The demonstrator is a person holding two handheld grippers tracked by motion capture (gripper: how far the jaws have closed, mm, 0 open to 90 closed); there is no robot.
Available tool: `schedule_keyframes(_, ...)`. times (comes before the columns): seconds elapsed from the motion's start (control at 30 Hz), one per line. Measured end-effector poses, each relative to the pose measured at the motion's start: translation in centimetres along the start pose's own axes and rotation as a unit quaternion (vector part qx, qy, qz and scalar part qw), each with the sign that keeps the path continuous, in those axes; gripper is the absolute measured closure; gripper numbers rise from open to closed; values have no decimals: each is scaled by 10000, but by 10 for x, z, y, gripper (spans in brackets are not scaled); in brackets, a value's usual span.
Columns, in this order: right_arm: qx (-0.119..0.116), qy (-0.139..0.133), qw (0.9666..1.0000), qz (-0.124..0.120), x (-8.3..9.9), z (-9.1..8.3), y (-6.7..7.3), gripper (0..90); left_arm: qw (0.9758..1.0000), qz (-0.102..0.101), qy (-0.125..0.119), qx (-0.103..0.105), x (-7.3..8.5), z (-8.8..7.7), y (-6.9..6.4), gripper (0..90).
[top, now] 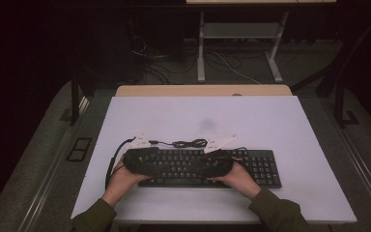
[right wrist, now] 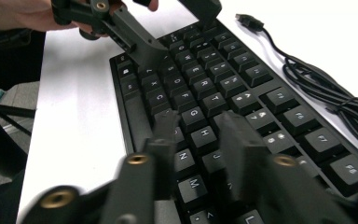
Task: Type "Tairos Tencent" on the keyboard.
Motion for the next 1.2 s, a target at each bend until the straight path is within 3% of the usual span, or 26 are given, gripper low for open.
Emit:
schedule_keyframes(0.2, 122, -112, 9998, 73, -1, -4, -5, 419, 10000, 24, -65, 30, -2, -1, -2, 253)
schedule_keyframes(0.4, 236, -164, 9995, 132, 0, -7, -11, 315, 9999, 54, -52, 100, -3, 0, -4, 380)
schedule_keyframes(0.6, 306, -193, 9992, 162, 0, -9, -14, 279, 9997, 124, -1, 232, -4, 3, -8, 529)
schedule_keyframes(0.97, 397, -235, 9988, 158, 1, -11, -20, 226, 9986, 271, 59, 448, -9, 10, -18, 893)
schedule_keyframes(1.2, 441, -255, 9986, 169, 1, -12, -21, 216, 9982, 336, 141, 482, -11, 21, -22, 895)
Point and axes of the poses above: each handheld gripper's, and its own axes: z roughly forward along the jaws, x roughly out of its underside, y roughly to its left, the point moved 7 cm from there along z, roughly forward along the jaws, and after that the axes turned 7 degrees about -z, right-handed, at the moved point
